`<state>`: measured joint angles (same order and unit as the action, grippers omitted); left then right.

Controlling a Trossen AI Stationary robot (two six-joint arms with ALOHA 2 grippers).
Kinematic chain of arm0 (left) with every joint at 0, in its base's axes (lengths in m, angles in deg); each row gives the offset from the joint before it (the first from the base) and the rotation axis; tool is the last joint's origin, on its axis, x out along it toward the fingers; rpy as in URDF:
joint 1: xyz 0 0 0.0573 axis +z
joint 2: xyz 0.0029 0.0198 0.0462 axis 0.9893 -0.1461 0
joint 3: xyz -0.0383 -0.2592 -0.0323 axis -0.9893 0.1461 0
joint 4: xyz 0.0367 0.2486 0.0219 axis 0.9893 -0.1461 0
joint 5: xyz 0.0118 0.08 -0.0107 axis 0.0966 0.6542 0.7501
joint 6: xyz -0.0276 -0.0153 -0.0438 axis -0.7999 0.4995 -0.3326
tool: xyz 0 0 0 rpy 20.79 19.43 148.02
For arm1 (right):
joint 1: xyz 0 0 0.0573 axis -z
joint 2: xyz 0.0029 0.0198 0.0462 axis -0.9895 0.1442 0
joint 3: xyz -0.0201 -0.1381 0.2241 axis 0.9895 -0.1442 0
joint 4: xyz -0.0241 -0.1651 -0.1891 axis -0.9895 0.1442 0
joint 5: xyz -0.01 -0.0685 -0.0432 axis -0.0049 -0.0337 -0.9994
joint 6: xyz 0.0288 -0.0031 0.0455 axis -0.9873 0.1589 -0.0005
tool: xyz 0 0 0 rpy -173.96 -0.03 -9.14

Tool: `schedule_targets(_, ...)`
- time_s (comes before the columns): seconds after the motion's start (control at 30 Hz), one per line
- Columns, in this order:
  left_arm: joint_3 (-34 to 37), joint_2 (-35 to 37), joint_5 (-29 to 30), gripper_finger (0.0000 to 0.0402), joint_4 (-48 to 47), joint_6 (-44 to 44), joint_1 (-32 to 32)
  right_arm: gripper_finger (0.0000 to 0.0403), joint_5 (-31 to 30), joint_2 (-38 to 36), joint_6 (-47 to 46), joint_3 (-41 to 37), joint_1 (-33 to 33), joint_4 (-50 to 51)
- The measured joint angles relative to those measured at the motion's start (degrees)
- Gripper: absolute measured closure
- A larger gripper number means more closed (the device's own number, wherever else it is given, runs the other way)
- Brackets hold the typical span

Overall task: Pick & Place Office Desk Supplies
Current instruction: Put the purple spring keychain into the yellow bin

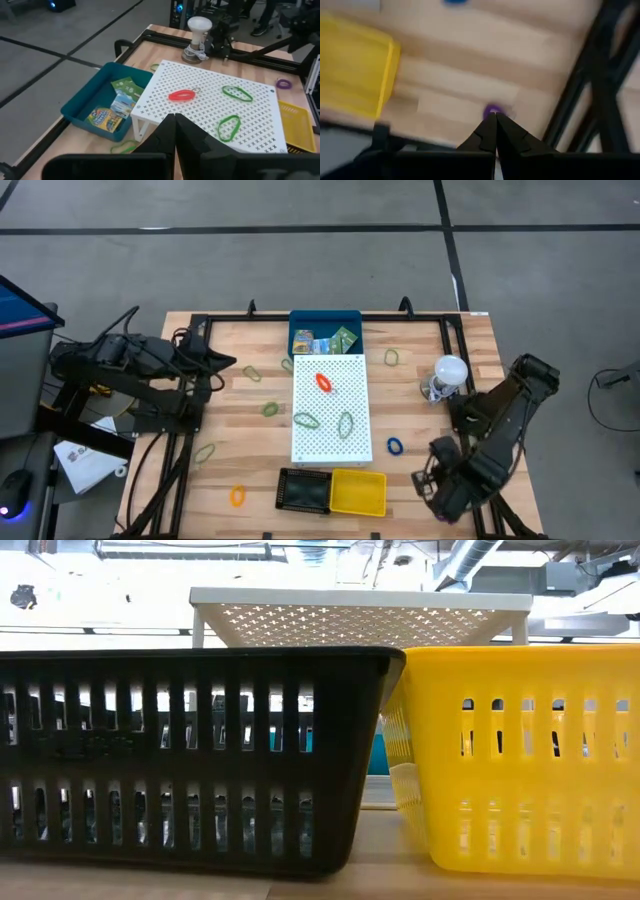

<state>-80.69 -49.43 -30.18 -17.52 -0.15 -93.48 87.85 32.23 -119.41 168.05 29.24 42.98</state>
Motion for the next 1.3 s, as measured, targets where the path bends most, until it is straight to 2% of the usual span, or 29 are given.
schedule_targets(0.23, 0.0, -1.82, 0.02, 0.0402, 1.3, -1.97, 0.0, 0.0403, 0.04, -0.07, -0.22, -8.76, -4.51, -18.91)
schedule_targets(0.37, 0.0, -3.53, 0.02, 0.0402, 3.46, -3.12, 0.0, 0.0393, 4.73, -0.04, -0.61, -13.83, -6.35, -27.27)
schedule_targets(0.5, 0.0, -5.64, 0.05, 0.0402, 5.85, -3.59, 0.0, 0.0357, 7.22, -0.04, -0.15, -15.17, -6.23, -25.85)
schedule_targets(0.67, 0.0, -8.69, 0.09, 0.0402, 8.35, -5.21, -0.02, 0.0294, 7.29, -0.08, -0.11, -15.42, -6.34, -23.04)
schedule_targets(0.93, 0.0, -13.2, -1.53, 0.0402, 11.95, -6.32, 0.52, 0.02, 7.49, -0.09, 2.7, -21.39, -6.54, -28.92)
schedule_targets(1.1, 0.02, -14.75, -4.54, 0.0402, 14.47, -6.36, 2.64, 0.0186, 7.47, -0.07, 5.63, -24.88, -6.68, -31.36)
schedule_targets(1.3, 0.02, -14.8, -7.31, 0.0402, 17.02, -6.36, 5.41, 0.0203, 8.15, -0.07, 11.5, -27.33, -5.95, -31.72)
